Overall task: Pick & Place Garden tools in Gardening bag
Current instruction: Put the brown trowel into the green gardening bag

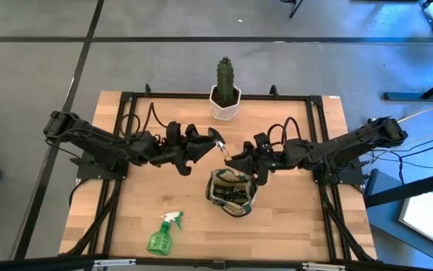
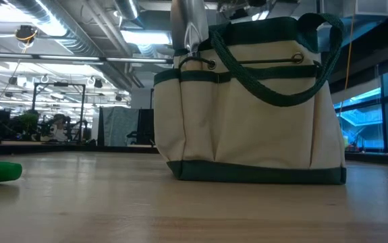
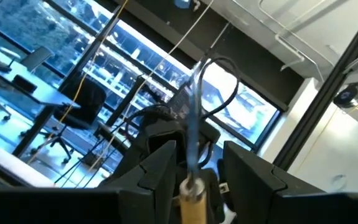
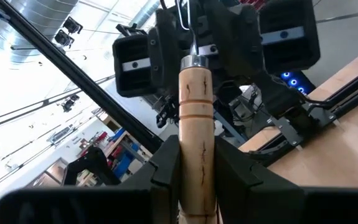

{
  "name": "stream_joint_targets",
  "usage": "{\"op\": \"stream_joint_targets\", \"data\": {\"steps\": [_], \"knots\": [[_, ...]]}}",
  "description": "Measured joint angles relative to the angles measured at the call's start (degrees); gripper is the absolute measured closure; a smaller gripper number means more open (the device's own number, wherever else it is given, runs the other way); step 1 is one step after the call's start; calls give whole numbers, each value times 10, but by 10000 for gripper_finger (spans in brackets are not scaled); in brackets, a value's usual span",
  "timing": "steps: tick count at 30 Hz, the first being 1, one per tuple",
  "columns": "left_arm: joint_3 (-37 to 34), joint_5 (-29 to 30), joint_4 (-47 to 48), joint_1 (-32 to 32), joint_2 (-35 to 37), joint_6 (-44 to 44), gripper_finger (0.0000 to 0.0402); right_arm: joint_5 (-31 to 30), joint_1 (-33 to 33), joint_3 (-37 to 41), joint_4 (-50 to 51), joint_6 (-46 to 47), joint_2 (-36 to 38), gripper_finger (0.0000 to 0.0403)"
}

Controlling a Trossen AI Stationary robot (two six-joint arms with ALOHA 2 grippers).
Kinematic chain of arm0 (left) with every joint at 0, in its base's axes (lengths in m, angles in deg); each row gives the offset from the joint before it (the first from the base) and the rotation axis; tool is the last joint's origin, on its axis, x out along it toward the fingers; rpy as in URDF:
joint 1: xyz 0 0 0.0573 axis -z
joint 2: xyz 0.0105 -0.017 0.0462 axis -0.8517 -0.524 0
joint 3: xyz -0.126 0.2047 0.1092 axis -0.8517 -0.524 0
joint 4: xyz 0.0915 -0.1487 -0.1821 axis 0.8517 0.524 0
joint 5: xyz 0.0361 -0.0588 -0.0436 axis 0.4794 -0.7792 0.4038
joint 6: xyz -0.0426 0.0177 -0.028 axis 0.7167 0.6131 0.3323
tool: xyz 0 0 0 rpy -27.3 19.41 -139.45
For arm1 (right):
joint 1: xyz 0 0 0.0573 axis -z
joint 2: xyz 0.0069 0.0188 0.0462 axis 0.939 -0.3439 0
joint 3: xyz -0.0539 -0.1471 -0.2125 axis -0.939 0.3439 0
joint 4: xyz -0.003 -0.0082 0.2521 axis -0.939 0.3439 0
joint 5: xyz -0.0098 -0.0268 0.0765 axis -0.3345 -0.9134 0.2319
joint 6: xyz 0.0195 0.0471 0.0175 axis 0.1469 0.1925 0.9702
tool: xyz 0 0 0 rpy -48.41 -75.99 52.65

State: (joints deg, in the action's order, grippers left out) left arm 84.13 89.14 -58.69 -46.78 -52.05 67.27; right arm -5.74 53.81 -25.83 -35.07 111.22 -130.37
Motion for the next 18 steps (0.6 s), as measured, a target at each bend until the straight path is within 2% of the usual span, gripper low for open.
{"op": "stream_joint_targets", "data": {"steps": [18], "knots": [[4, 6, 8, -5, 0, 9, 274, -4, -2, 0, 13, -2, 0, 334]]}}
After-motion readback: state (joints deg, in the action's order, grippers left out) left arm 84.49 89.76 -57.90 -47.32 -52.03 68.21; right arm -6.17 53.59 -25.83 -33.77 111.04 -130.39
